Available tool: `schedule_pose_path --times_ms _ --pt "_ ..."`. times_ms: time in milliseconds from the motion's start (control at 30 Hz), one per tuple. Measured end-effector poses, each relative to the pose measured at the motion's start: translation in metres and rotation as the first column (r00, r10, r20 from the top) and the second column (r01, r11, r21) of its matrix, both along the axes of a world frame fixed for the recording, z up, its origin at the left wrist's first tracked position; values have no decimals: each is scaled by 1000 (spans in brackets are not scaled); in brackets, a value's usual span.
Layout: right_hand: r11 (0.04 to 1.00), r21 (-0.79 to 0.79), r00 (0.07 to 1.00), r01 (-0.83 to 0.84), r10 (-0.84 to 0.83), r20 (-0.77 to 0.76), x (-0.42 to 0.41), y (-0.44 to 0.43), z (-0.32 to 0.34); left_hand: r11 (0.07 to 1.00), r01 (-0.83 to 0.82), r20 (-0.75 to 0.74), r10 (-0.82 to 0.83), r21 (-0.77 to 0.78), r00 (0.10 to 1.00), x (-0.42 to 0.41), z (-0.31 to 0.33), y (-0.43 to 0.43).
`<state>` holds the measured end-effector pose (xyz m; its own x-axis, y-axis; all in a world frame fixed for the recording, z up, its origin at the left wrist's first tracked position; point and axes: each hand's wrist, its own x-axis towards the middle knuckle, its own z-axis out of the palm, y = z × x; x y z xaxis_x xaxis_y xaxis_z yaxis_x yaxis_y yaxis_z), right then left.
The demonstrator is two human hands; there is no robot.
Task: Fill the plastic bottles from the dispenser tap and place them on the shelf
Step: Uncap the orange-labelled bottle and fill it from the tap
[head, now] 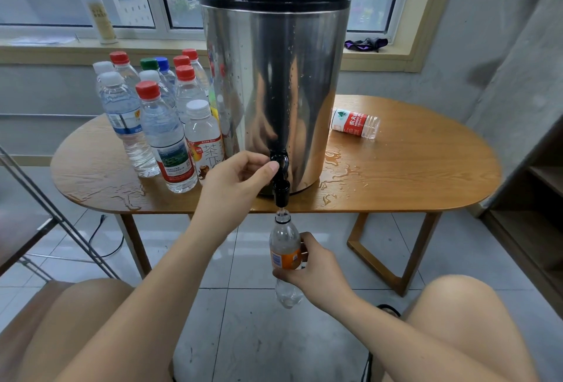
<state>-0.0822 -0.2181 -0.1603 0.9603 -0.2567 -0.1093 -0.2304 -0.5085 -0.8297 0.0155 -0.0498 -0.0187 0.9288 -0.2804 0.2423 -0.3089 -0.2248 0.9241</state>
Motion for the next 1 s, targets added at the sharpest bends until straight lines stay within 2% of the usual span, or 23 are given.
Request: schedule_pose_path --times_ms 633,767,900,1000 --pt "1000 4 1000 -3 3 -11 -2 0 4 999 -50 21 49 17 999 2 -1 -14" --pt "1000 6 1000 -5 5 -11 -2 0 5 1000 -25 70 26 -9 997 0 0 -12" --pt "1000 2 1000 1 -1 -7 -2 -1 4 997 -3 235 -16 83 972 -3 -1 -5" --pt "1000 6 1000 1 -1 -4 -2 0 5 999 18 228 -29 49 973 -4 -2 3"
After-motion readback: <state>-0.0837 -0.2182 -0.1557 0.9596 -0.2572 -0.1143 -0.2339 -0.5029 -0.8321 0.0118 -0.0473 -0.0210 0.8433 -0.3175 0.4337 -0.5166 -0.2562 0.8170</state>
